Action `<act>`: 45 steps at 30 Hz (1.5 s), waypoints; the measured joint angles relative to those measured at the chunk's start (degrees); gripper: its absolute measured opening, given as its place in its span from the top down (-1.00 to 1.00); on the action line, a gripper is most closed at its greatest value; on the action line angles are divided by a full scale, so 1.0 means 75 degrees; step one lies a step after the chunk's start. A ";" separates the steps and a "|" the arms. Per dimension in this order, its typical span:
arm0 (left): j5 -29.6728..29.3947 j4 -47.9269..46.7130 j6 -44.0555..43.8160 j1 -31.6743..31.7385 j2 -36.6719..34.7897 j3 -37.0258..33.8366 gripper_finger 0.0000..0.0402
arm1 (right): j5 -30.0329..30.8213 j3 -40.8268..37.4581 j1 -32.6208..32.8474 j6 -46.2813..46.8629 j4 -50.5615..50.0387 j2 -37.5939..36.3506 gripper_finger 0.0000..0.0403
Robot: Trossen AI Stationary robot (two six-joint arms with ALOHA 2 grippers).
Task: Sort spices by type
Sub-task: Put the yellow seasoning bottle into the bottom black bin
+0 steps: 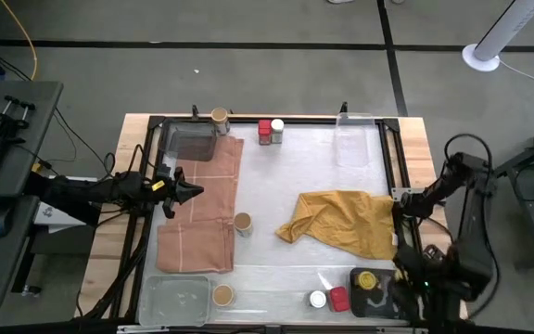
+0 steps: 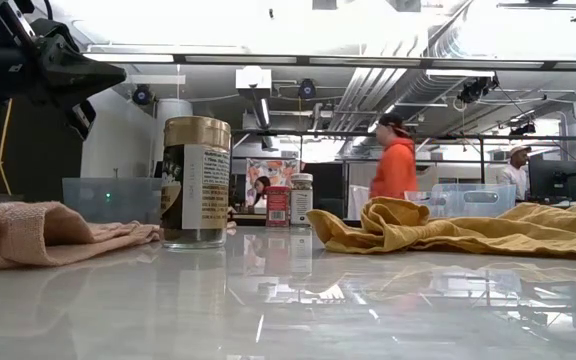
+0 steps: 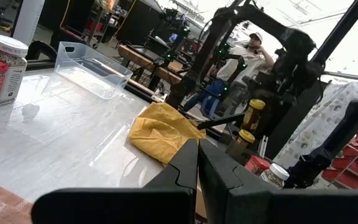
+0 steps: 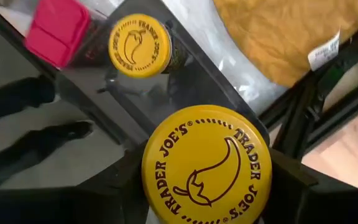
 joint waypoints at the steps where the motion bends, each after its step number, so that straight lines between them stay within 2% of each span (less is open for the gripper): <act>1: 0.0002 -0.0002 0.0000 0.0001 0.0000 -0.0001 1.00 | 0.0125 0.0000 0.0087 -0.0106 -0.0003 0.0143 -0.07; 8: 0.0000 -0.0002 0.0000 -0.0001 0.0000 0.0001 1.00 | 0.0918 0.0000 0.0234 -0.0427 -0.0093 0.1052 -0.07; 23: 0.0002 -0.0001 0.0000 0.0002 0.0000 0.0000 1.00 | 0.1051 0.0000 -0.0035 0.0161 0.0158 0.2236 -0.14; 35: 0.0000 -0.0001 0.0000 0.0002 0.0000 -0.0001 1.00 | 0.1176 0.0003 -0.0484 -0.0327 0.0272 0.2301 -0.15; 45: 0.0000 -0.0002 0.0000 -0.0001 0.0000 0.0001 1.00 | 0.1184 0.0006 -0.0480 -0.0630 0.0318 0.2301 -0.16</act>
